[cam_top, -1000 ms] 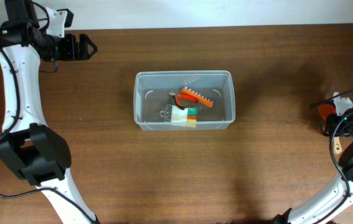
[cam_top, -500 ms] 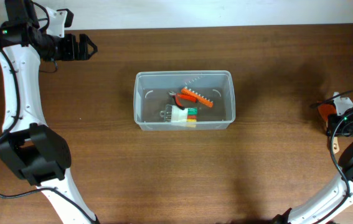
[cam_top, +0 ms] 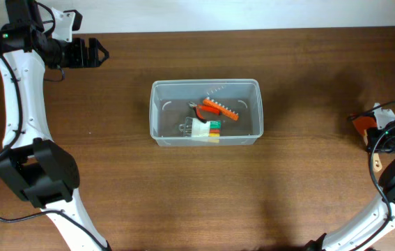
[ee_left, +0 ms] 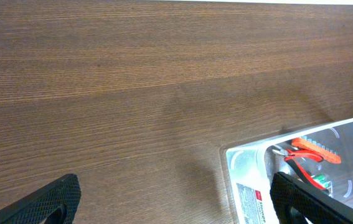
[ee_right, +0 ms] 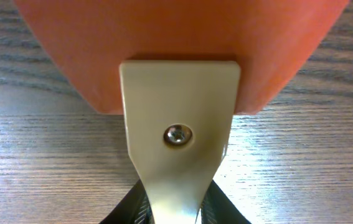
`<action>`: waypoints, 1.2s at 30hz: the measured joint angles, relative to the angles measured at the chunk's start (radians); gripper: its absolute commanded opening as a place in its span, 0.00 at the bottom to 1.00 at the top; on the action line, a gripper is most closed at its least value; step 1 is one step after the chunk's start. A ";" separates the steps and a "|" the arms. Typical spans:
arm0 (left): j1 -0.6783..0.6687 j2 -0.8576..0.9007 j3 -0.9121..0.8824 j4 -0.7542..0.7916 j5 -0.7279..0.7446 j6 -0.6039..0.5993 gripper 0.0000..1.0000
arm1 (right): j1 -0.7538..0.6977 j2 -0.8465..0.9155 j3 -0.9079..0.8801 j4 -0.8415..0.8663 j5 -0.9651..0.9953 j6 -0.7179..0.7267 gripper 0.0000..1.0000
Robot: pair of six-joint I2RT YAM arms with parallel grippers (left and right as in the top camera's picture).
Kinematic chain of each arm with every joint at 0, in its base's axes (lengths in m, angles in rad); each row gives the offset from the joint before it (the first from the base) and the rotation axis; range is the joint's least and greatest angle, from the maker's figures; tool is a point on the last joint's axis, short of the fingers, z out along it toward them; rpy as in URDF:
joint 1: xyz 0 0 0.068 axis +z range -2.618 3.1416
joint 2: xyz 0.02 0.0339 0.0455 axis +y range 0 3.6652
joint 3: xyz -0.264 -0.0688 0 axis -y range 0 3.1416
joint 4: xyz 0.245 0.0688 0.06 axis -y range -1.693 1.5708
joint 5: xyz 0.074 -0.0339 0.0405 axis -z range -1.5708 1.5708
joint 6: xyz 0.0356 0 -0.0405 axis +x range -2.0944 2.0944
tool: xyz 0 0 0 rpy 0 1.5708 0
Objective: Pack container
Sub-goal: 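Lower the right gripper onto the scraper handle and close on it, then lift the scraper and carry it left over the container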
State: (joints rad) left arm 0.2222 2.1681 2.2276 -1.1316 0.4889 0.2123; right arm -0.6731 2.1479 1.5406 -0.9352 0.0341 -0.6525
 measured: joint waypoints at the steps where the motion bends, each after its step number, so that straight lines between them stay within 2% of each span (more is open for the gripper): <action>1: 0.000 0.000 0.000 0.000 0.000 0.000 0.99 | 0.000 0.000 0.000 0.001 0.001 0.002 0.18; 10: 0.000 0.000 0.000 0.000 0.000 0.000 0.99 | 0.000 0.000 0.014 -0.007 0.008 0.029 0.09; 16: 0.000 0.000 0.000 0.000 0.000 0.000 0.99 | 0.001 0.010 0.097 -0.068 0.011 0.051 0.05; 24: 0.000 0.000 0.000 0.000 0.000 0.000 0.99 | 0.044 0.015 0.318 -0.200 0.023 0.055 0.04; 36: 0.000 0.000 0.000 0.000 0.000 0.000 0.99 | 0.303 0.015 0.689 -0.344 0.027 0.055 0.04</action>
State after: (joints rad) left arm 0.2222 2.1681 2.2272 -1.1320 0.4889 0.2123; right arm -0.3706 2.1632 2.2299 -1.2793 0.0608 -0.5980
